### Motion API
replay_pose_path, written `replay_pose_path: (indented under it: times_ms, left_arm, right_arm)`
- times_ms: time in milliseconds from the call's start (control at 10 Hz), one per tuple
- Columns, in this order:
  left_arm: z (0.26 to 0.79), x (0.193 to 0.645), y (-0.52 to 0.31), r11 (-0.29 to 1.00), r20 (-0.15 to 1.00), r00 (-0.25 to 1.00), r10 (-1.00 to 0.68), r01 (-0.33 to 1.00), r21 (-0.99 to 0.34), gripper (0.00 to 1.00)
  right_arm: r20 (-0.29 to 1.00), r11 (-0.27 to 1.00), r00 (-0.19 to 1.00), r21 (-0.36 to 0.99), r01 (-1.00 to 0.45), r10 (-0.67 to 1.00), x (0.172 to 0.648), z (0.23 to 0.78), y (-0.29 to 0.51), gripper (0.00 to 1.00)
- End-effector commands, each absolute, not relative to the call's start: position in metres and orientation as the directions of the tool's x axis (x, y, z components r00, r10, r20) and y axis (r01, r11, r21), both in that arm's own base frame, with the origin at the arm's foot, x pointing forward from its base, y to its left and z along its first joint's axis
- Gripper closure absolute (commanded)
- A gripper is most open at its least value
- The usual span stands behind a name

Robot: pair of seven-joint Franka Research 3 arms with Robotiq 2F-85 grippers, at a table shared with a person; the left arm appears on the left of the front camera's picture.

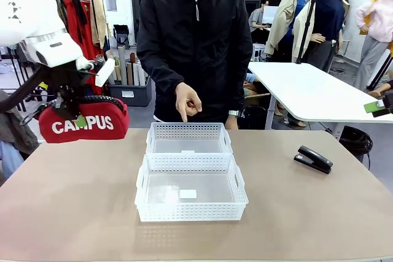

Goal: Distribute items into two baskets.
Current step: Move the picked Pencil pouch towards the Organizing basket indicated by the person, stopping as directed.

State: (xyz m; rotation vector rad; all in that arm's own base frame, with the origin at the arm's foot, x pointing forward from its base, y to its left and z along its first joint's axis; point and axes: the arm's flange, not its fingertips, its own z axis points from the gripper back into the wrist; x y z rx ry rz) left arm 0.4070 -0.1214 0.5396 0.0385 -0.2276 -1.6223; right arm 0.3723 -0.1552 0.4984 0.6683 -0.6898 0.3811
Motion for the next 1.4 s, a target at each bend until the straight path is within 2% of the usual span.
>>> replay_pose_path:
  times_ms: [0,400,600,1300]
  left_arm:
    - [0.530,0.412,-0.127,-0.119,0.138,-0.143,-0.980,0.979,0.168,1.00]
    - [0.512,0.412,-0.149,-0.192,0.165,-0.217,-0.962,0.969,0.153,1.00]
    - [0.504,0.407,-0.154,-0.180,0.197,-0.206,-0.958,0.973,0.141,1.00]
    - [0.478,0.396,-0.198,-0.302,0.132,-0.312,-0.941,0.949,0.095,1.00]
  right_arm:
    - [0.704,0.721,0.703,0.434,-0.540,0.103,0.373,0.499,-0.155,0.00]
    - [0.704,0.721,0.703,0.434,-0.540,0.103,0.373,0.499,-0.155,0.00]
    - [0.704,0.721,0.703,0.434,-0.540,0.103,0.373,0.499,-0.155,0.00]
    - [0.704,0.721,0.703,0.434,-0.540,0.103,0.373,0.499,-0.155,0.00]
